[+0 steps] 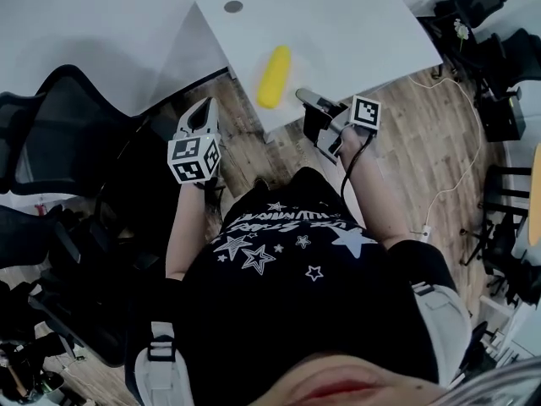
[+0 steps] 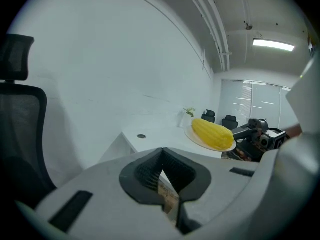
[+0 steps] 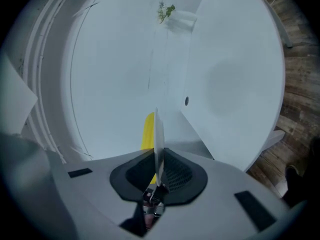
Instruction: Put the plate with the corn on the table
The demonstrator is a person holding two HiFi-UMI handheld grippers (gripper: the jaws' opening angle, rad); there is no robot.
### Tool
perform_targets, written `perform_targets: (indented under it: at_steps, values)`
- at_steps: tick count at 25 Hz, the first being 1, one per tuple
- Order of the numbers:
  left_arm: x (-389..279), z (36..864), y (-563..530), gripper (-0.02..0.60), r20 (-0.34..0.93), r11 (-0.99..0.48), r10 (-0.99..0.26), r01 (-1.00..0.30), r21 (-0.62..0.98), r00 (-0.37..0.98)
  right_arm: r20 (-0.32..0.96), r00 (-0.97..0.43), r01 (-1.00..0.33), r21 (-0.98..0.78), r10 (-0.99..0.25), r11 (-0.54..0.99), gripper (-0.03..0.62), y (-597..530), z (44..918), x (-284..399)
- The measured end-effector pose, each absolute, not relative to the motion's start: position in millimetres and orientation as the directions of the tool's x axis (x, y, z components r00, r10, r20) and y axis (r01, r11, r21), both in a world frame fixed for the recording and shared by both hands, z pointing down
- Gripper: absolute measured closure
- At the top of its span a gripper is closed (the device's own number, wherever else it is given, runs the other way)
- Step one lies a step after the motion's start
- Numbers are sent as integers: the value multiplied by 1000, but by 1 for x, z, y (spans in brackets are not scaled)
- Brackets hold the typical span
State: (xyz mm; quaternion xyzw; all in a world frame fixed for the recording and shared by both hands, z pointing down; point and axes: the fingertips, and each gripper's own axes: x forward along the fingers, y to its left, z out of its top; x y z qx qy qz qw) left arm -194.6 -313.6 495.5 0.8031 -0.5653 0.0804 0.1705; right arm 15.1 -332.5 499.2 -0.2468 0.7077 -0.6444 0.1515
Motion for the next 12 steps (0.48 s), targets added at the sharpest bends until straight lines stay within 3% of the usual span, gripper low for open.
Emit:
perform_targets:
  at_steps: [12]
  values:
    - [-196, 506, -359, 575, 358, -225, -894, -961, 163, 270, 102, -901, -153, -984, -422, 88, 557, -414, 520, 6]
